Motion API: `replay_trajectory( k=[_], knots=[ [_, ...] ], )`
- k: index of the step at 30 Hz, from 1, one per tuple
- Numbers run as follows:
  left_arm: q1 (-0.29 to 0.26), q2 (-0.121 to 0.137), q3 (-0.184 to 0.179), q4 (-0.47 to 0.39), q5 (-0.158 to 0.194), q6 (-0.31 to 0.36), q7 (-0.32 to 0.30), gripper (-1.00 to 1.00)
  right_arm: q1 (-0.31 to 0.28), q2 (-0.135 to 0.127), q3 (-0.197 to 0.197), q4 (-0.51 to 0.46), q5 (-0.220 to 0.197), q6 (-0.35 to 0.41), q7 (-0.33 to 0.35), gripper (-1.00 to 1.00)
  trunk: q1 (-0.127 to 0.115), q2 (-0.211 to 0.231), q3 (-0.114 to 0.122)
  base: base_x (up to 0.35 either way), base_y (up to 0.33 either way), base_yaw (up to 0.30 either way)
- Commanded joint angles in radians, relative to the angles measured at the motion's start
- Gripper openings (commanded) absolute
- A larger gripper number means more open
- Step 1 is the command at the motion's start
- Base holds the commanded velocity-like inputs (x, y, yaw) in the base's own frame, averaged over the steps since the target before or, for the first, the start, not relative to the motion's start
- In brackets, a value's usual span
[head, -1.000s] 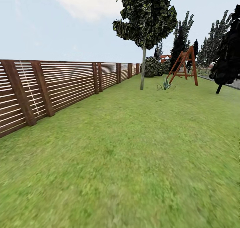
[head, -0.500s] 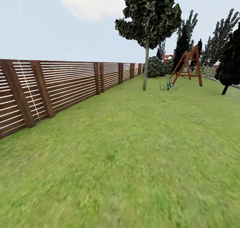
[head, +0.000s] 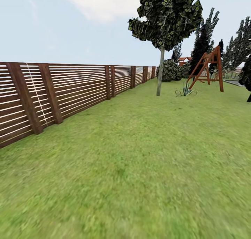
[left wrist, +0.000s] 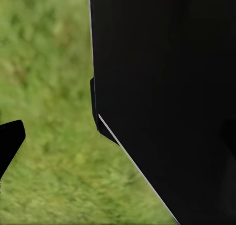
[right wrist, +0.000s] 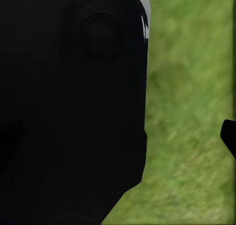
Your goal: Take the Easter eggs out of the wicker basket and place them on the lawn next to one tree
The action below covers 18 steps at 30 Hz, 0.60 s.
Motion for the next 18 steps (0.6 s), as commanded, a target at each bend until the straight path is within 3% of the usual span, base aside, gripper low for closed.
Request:
replay_trajectory(
  k=[1, 18],
  knots=[
    [0.001, 0.0, 0.0, -0.002, 0.0, 0.0, 0.0, 1.0, -0.001, 0.0, 0.001, 0.002, 0.001, 0.0, 0.0, 1.0, 0.001, 0.0, -0.001, 0.333, 0.0, 0.032],
    [0.001, 0.0, 0.0, -0.002, 0.0, 0.0, 0.0, 1.0, -0.001, -0.001, 0.001, 0.002, 0.001, -0.001, 0.0, 1.0, 0.001, 0.0, -0.001, 0.333, 0.0, -0.031]
  ],
)
